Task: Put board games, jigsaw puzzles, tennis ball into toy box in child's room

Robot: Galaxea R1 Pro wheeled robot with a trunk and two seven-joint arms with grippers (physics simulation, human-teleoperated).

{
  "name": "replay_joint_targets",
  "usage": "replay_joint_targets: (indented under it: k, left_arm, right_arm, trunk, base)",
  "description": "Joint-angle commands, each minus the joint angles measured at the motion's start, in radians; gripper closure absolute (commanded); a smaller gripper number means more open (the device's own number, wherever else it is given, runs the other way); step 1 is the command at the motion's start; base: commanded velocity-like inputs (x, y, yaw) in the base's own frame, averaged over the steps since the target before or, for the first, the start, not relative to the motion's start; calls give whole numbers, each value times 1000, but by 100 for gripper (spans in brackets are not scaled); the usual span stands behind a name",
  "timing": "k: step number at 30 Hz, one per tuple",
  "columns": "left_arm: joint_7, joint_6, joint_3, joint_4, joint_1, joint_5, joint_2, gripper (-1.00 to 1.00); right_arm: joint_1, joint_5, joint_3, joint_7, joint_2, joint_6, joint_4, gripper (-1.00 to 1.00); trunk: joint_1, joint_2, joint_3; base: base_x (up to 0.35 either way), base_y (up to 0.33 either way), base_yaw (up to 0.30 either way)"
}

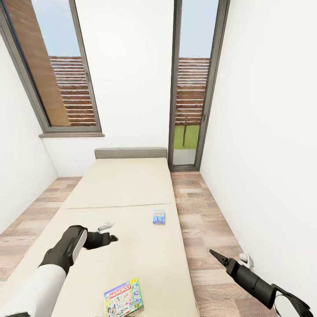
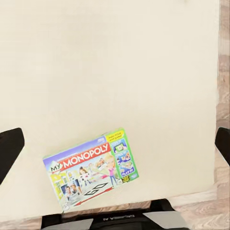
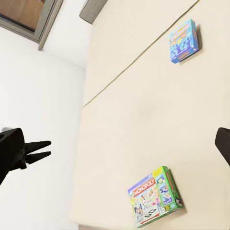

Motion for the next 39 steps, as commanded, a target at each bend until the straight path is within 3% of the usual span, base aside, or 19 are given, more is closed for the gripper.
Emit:
replay_joint_targets:
  k: [1,8,13,20,28,39]
  left_arm:
    - [26,10,3,2,-12,0,-9,-100]
    - [140,23,3,106,-107,4,-49,-100]
    - [167,26,5,235,-219,8,-59,-100]
    - [175,36,8,301,-315,10,-62,-100]
    - [180,58,10,316,-362,9,-87,-100]
    - [208,52,12,319,-370,8,-106,-100]
  right_arm:
    - [-1,-6,-1,0,1,9,0,-100]
    - [-1,-6,-2,-1,-3,10,1,-100]
    - [-1,-6,-3,-1,-7,12,7,-100]
    - [-2,-6,-3,-1,-7,16,9,-100]
    - [-3,-8,-6,1,-9,20,9,-100]
    - [-4,-8,-11,2,-9,42,11,-100]
  trunk:
    - [1,-2,-4]
    - [1,-2,-15]
    - [1,-2,-24]
    - [1,-2,-35]
    - [1,-2,-48]
    - [1,-2,-66]
  base:
    - [0,0,0]
    - [0,0,0]
    - [0,0,0]
    - [0,0,0]
    - [0,0,0]
    - [0,0,0]
